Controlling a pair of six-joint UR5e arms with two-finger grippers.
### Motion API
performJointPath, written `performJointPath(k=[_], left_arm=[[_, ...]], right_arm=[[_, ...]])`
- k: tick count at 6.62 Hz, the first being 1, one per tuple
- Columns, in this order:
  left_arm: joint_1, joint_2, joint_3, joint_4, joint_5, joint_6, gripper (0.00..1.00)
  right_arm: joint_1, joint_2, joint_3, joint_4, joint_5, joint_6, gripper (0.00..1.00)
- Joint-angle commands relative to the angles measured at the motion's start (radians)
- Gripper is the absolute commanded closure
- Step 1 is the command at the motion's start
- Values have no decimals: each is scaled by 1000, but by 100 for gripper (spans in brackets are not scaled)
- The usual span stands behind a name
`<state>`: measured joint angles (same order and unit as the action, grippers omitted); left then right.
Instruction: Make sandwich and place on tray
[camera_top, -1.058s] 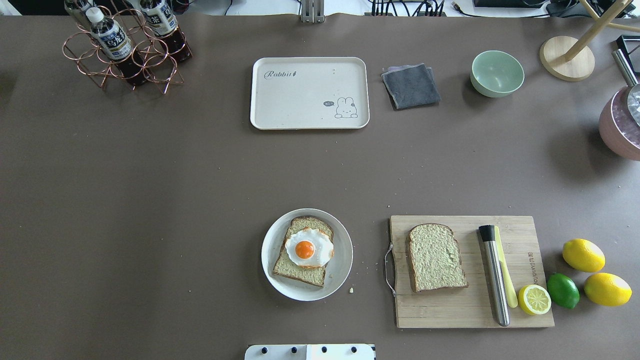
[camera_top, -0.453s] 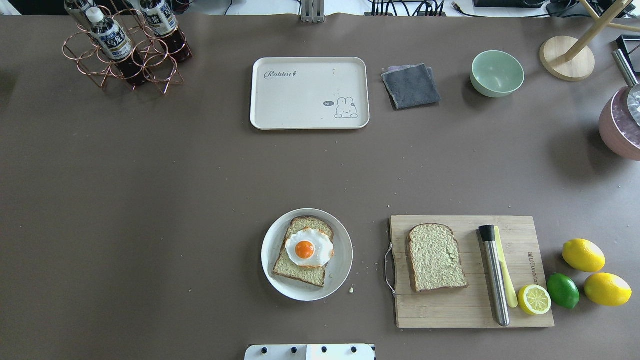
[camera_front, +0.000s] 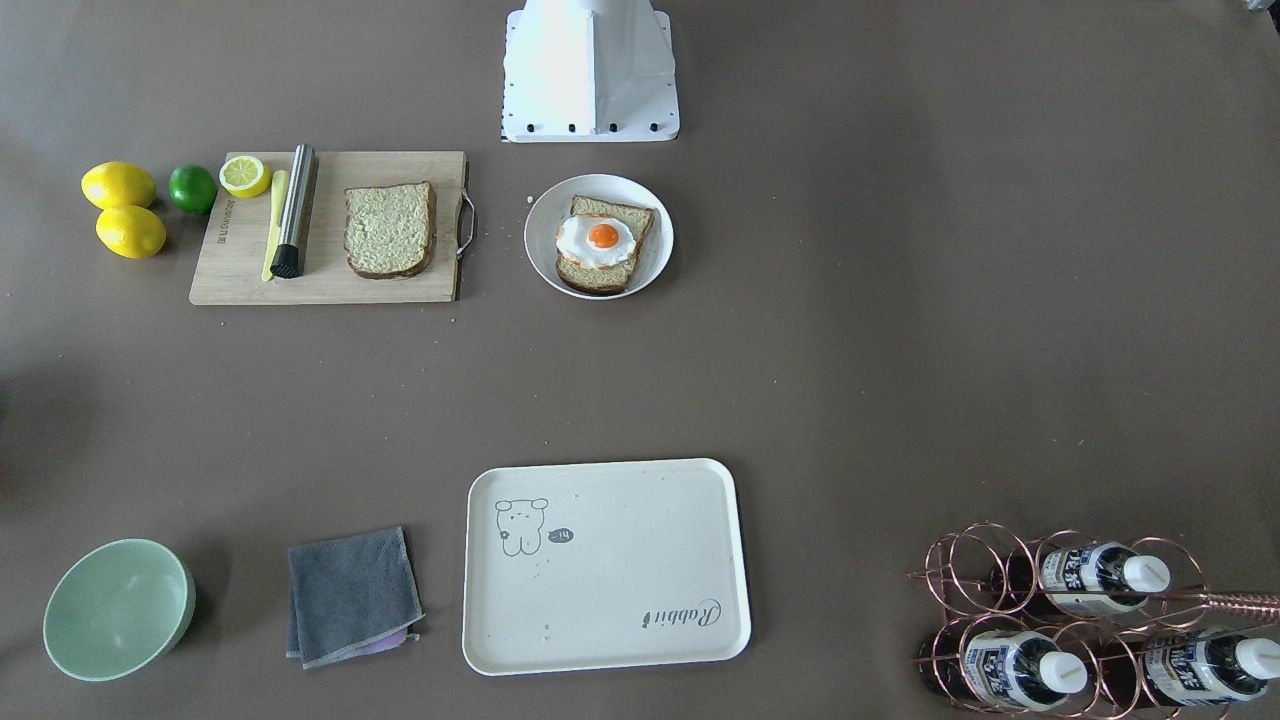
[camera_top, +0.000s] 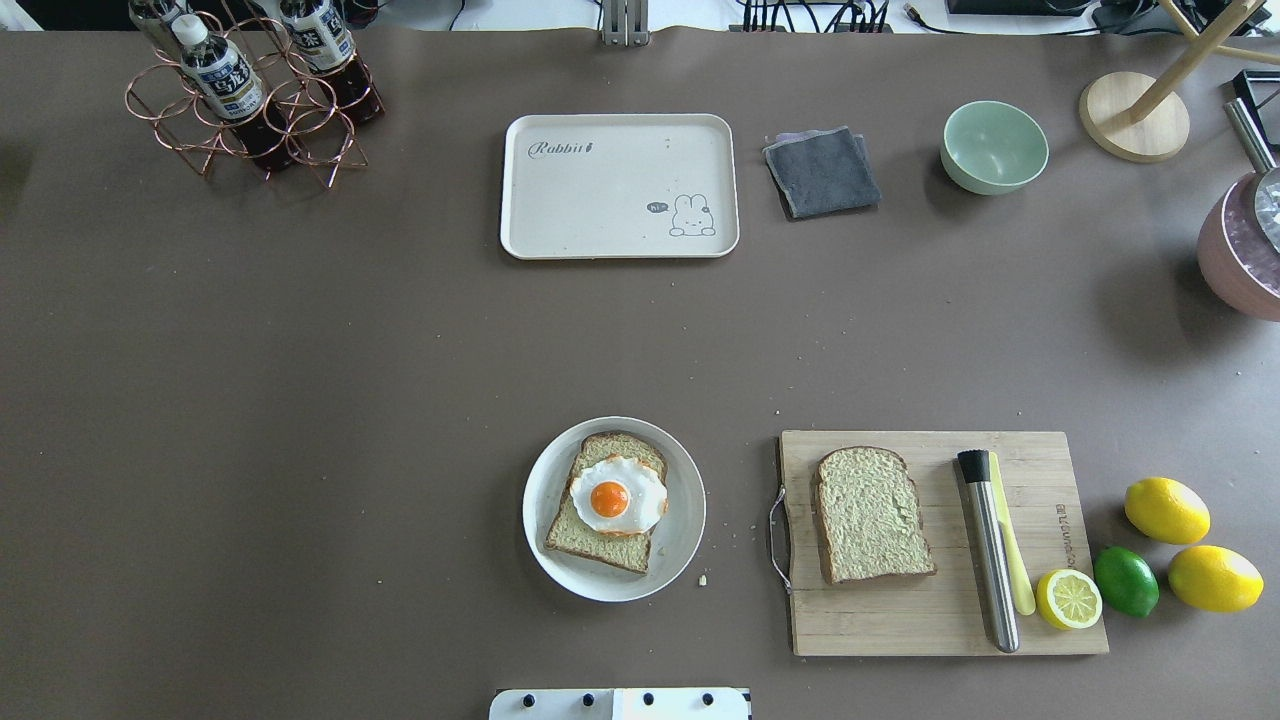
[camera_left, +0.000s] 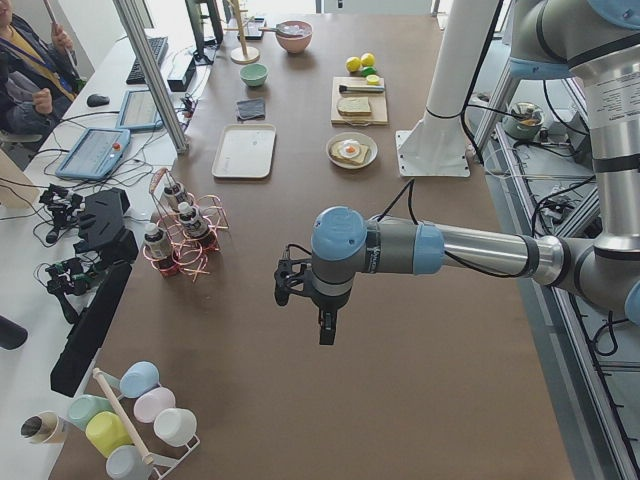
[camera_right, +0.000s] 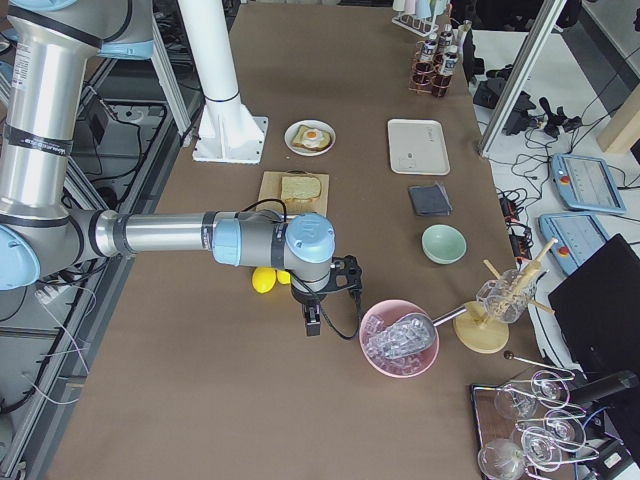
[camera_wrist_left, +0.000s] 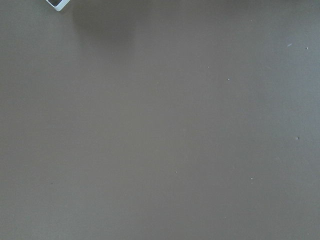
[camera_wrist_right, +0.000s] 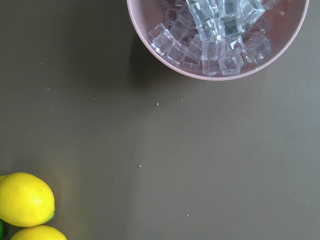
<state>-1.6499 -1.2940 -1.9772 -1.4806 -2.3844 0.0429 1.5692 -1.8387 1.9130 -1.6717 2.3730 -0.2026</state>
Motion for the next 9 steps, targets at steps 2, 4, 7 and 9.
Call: performJointPath(k=[2,4,7,9], left_arm=[[6,74,1,-134,-70,-1,2],[9,74,27,-179,-70,3,3],[9,74,46,-197,-71,3,3],[9,78,47,-239,-71,2,2]], right_arm=[[-49,3,90,33,98,140,0],[-236,7,95,257,118,440,0],[-525,120,78,582,59,1078,1],[-717,176,115,592,-108,1176,1]])
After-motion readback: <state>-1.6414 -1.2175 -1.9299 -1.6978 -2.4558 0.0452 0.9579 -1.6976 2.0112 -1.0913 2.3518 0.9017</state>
